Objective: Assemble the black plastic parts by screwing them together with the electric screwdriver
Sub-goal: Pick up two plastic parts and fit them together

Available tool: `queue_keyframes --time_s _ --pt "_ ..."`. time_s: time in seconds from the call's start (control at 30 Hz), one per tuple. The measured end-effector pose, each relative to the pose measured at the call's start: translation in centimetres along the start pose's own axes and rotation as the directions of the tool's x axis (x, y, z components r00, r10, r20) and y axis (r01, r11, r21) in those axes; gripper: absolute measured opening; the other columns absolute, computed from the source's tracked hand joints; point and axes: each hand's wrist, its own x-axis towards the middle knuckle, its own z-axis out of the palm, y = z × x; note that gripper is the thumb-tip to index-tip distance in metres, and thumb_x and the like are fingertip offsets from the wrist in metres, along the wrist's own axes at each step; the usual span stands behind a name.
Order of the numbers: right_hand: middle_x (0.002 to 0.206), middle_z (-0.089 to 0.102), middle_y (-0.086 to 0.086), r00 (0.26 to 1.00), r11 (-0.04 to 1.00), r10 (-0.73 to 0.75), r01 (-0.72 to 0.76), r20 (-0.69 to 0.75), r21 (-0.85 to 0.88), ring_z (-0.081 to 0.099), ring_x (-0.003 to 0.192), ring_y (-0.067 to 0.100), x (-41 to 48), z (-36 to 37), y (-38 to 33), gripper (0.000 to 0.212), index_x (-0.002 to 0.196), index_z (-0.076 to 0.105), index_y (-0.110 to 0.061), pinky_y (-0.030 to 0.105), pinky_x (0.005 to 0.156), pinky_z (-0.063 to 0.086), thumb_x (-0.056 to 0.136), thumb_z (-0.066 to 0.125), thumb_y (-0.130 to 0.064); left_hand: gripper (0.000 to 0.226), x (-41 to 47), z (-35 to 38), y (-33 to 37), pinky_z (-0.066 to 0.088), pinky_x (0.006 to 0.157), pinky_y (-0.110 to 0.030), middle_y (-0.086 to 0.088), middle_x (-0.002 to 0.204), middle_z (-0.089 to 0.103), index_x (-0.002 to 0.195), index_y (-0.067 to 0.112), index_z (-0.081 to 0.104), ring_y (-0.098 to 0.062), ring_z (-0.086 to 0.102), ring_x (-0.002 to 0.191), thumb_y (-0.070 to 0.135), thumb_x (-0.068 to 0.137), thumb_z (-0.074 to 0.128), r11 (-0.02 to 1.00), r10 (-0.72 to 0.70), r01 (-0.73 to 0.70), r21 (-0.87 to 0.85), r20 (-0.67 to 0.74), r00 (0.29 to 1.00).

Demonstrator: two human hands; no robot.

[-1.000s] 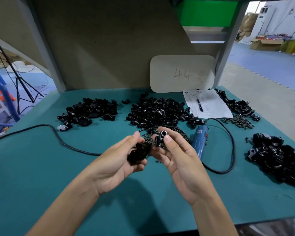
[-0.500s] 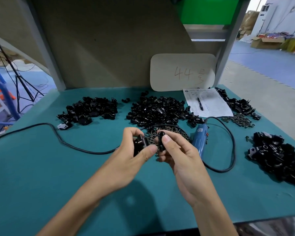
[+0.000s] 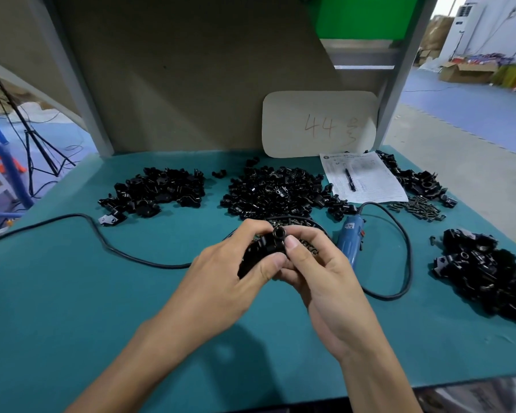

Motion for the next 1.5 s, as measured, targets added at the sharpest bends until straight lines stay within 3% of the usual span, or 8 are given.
queue_keyframes --time_s 0.13,0.3,0.47,0.63,0.7,0.8,1.03,1.5 --pt "0.08 0.071 -0.003 1.0 0.998 -0.001 0.0 0.014 0.056 0.069 0.076 0.01 -0.2 0.2 -0.1 0.02 0.102 0.073 -0.018 0.02 0.076 0.056 0.086 0.07 -0.029 0.032 0.0 0.7 0.0 0.037 0.07 -0.006 0.032 0.093 0.058 0.121 0.053 0.041 0.01 0.054 0.088 0.068 0.092 0.043 0.998 0.002 -0.002 -0.06 -0.002 1.0" --pt "0.089 0.075 0.004 1.0 0.997 -0.012 0.011 0.005 0.078 0.072 0.082 0.013 -0.4 0.3 -0.4 0.014 0.097 0.076 -0.021 0.02 0.075 0.057 0.085 0.072 -0.028 0.029 0.1 1.0 0.2 0.038 0.08 -0.007 0.028 0.109 0.054 0.12 0.054 0.039 0.005 0.053 0.106 0.068 0.095 0.037 0.997 0.053 -0.053 -0.053 0.005 0.999" --pt "0.072 0.067 0.0 0.998 0.995 -0.035 0.04 -0.059 0.091 0.068 0.074 0.011 -0.3 0.4 -0.6 0.034 0.111 0.066 -0.013 0.021 0.073 0.057 0.082 0.074 -0.028 0.048 0.5 0.9 0.4 0.04 0.091 -0.008 0.025 0.123 0.052 0.142 0.057 0.033 0.005 0.05 0.119 0.067 0.095 0.037 0.996 0.067 -0.066 -0.059 0.014 0.998" --pt "0.078 0.065 -0.003 0.998 0.993 -0.031 0.038 -0.056 0.116 0.065 0.077 0.012 -0.3 -0.1 -0.8 0.012 0.09 0.076 -0.024 0.023 0.075 0.058 0.078 0.076 -0.028 0.054 0.4 0.8 0.5 0.04 0.088 -0.009 0.021 0.11 0.049 0.15 0.062 0.015 -0.002 0.053 0.111 0.07 0.098 0.028 0.991 0.088 -0.077 -0.108 0.101 0.991" --pt "0.08 0.067 -0.002 0.999 0.992 -0.033 0.037 -0.033 0.12 0.067 0.079 0.014 -0.4 -0.2 -1.0 0.013 0.091 0.076 -0.025 0.024 0.077 0.059 0.078 0.077 -0.029 0.05 0.5 0.6 0.6 0.04 0.087 -0.008 0.027 0.116 0.052 0.147 0.063 0.021 0.003 0.053 0.113 0.069 0.098 0.031 0.989 0.103 -0.093 -0.115 0.083 0.991" --pt "0.083 0.072 -0.001 0.999 0.99 -0.049 0.049 -0.004 0.129 0.07 0.079 0.012 -0.5 -0.1 -1.1 0.009 0.091 0.076 -0.025 0.023 0.077 0.059 0.082 0.074 -0.026 0.031 0.5 0.5 0.9 0.041 0.073 -0.006 0.04 0.107 0.057 0.124 0.066 0.03 0.009 0.059 0.092 0.069 0.094 0.039 0.984 0.113 -0.109 -0.138 0.02 0.993" --pt "0.079 0.071 -0.002 0.999 0.99 -0.049 0.049 -0.004 0.135 0.071 0.075 0.011 -0.5 -0.1 -1.4 0.009 0.09 0.076 -0.026 0.023 0.076 0.059 0.082 0.072 -0.026 0.027 0.6 0.4 1.2 0.041 0.059 -0.009 0.024 0.096 0.062 0.114 0.052 0.04 0.0 0.062 0.075 0.065 0.092 0.05 0.982 0.103 -0.106 -0.159 -0.026 0.994" --pt "0.076 0.072 0.006 0.999 0.992 -0.032 0.033 -0.007 0.118 0.071 0.074 0.014 -0.5 -0.5 -1.5 0.016 0.091 0.074 -0.021 0.023 0.076 0.058 0.078 0.075 -0.029 0.026 1.0 0.9 1.1 0.042 0.064 -0.012 0.022 0.094 0.064 0.11 0.048 0.049 -0.003 0.062 0.085 0.065 0.091 0.053 0.983 0.099 -0.099 -0.156 -0.008 0.995"
